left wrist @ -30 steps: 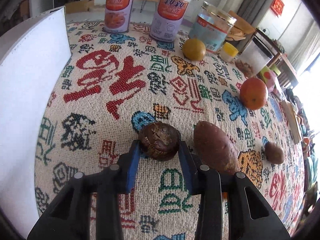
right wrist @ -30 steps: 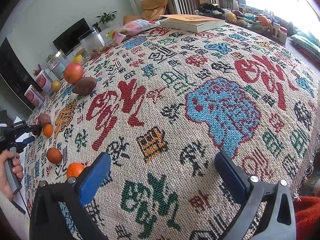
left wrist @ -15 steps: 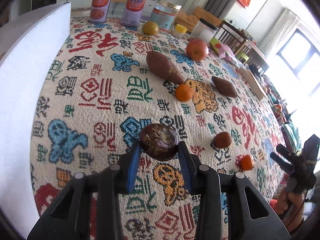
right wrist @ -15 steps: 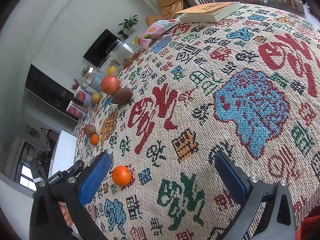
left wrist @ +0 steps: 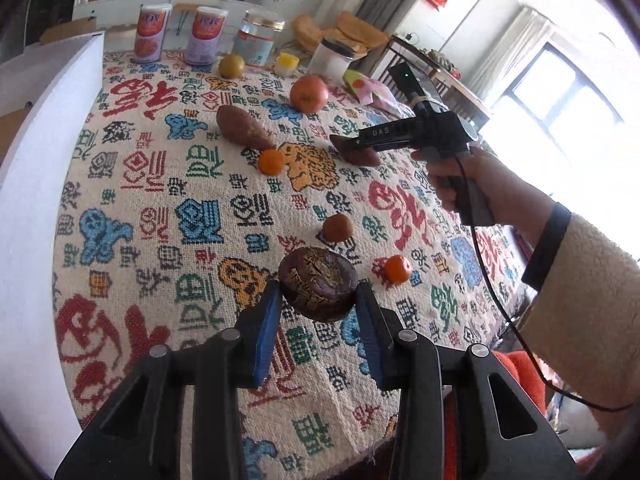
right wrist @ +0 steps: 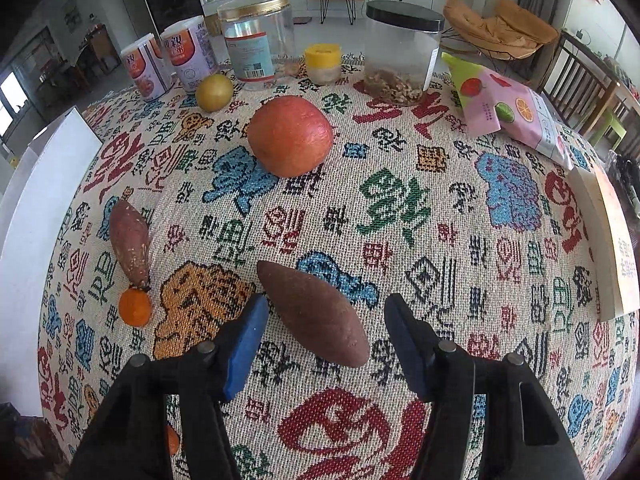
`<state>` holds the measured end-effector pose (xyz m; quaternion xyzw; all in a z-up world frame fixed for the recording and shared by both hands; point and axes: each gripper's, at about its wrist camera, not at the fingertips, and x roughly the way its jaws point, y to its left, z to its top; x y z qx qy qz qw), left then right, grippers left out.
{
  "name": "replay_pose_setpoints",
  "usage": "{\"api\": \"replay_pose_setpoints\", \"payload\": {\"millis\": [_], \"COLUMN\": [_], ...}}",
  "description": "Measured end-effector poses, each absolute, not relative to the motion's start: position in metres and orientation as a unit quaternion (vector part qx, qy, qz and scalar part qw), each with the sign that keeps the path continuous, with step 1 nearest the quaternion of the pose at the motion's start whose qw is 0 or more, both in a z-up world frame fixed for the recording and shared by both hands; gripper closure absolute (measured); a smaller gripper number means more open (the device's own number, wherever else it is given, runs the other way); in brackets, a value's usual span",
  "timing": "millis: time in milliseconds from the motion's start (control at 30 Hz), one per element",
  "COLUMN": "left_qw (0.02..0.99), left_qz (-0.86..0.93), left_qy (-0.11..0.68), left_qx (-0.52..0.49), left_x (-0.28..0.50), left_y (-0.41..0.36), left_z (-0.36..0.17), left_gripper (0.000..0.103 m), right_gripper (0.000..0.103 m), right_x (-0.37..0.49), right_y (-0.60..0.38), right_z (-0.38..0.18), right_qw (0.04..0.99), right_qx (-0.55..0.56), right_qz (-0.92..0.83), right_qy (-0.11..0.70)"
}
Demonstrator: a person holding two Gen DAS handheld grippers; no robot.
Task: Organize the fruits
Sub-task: 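Grasp another dark brown passion fruit with the left tool while the right tool grasps a sweet potato, then carry both items into the white box and open both tools to release them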
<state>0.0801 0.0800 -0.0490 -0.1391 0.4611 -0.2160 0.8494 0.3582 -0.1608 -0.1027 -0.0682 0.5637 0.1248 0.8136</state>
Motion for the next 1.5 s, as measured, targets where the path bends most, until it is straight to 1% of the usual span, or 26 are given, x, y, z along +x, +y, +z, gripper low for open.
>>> {"api": "replay_pose_setpoints", "payload": {"millis": [100, 133, 167, 233, 333, 467, 600, 667, 767, 867, 967, 1067, 1100, 1167, 1233, 1267, 1300, 1367, 1400, 1433, 1467, 1500], "left_qw": [0.847, 0.845, 0.844, 0.848, 0.853, 0.856, 0.868, 0.882, 0.893, 0.887, 0.883, 0.875, 0.873, 0.868, 0.864, 0.864, 0.864, 0.868, 0.874, 0.880, 0.886, 0.892], "left_qz": [-0.219, -0.221, -0.224, -0.228, -0.237, -0.246, -0.204, -0.159, -0.074, -0.004, 0.052, 0.085, 0.091, 0.102, 0.117, 0.121, 0.129, 0.142, 0.140, 0.132, 0.120, 0.104], "left_qy": [0.463, 0.463, 0.461, 0.451, 0.431, 0.401, 0.378, 0.371, 0.376, 0.391, 0.406, 0.420, 0.425, 0.437, 0.442, 0.442, 0.442, 0.436, 0.429, 0.422, 0.418, 0.411], "left_qx": [-0.145, -0.150, -0.155, -0.159, -0.174, -0.215, -0.249, -0.245, -0.238, -0.245, -0.229, -0.224, -0.223, -0.212, -0.210, -0.210, -0.205, -0.189, -0.180, -0.170, -0.162, -0.156], "left_x": [0.072, 0.070, 0.067, 0.059, 0.047, 0.036, 0.025, 0.021, 0.022, 0.025, 0.030, 0.034, 0.035, 0.036, 0.038, 0.038, 0.039, 0.042, 0.043, 0.047, 0.051, 0.055], "left_y": [0.086, 0.088, 0.091, 0.096, 0.107, 0.139, 0.192, 0.221, 0.263, 0.301, 0.324, 0.339, 0.341, 0.343, 0.345, 0.345, 0.344, 0.336, 0.329, 0.320, 0.311, 0.300], "left_z": [-0.044, -0.042, -0.039, -0.027, -0.005, 0.031, 0.055, 0.060, 0.051, 0.031, 0.011, -0.008, -0.014, -0.022, -0.028, -0.030, -0.030, -0.026, -0.023, -0.020, -0.016, -0.012], "left_gripper": [0.065, 0.065, 0.065, 0.065, 0.065, 0.065, 0.065, 0.065, 0.065, 0.065, 0.065, 0.065, 0.065, 0.064, 0.058, 0.046, 0.031, 0.018, 0.017, 0.017, 0.017, 0.016], "right_gripper": [0.055, 0.059, 0.060, 0.060, 0.061, 0.062, 0.063, 0.063, 0.063, 0.063, 0.063, 0.064, 0.067, 0.068, 0.068, 0.068, 0.068, 0.059, 0.040, 0.014, 0.005, 0.001], "right_x": [0.357, 0.353, 0.349, 0.338, 0.313, 0.274, 0.250, 0.244, 0.234, 0.214, 0.189, 0.165, 0.159, 0.148, 0.142, 0.138, 0.136, 0.133, 0.132, 0.130, 0.127, 0.123], "right_y": [-0.159, -0.162, -0.167, -0.184, -0.213, -0.236, -0.200, -0.163, -0.086, -0.002, 0.080, 0.144, 0.160, 0.187, 0.206, 0.210, 0.207, 0.189, 0.175, 0.161, 0.144, 0.123], "right_z": [-0.114, -0.114, -0.113, -0.112, -0.112, -0.096, -0.058, -0.044, -0.029, -0.018, -0.010, -0.013, -0.016, -0.019, -0.023, -0.023, -0.020, -0.010, -0.005, -0.002, 0.000, 0.001], "right_qw": [0.807, 0.807, 0.808, 0.805, 0.796, 0.789, 0.776, 0.763, 0.731, 0.696, 0.684, 0.694, 0.703, 0.723, 0.738, 0.745, 0.754, 0.776, 0.788, 0.801, 0.816, 0.833], "right_qx": [-0.087, -0.080, -0.064, -0.010, 0.100, 0.224, 0.274, 0.286, 0.296, 0.282, 0.226, 0.157, 0.132, 0.080, 0.028, 0.010, 0.000, 0.002, 0.002, -0.003, -0.010, -0.019], "right_qz": [0.113, 0.109, 0.104, 0.095, 0.087, 0.123, 0.201, 0.245, 0.320, 0.391, 0.441, 0.457, 0.458, 0.457, 0.455, 0.450, 0.445, 0.437, 0.428, 0.414, 0.398, 0.380], "right_qy": [0.573, 0.574, 0.577, 0.585, 0.591, 0.559, 0.531, 0.526, 0.526, 0.532, 0.534, 0.533, 0.528, 0.512, 0.499, 0.493, 0.483, 0.455, 0.443, 0.431, 0.419, 0.401]}}
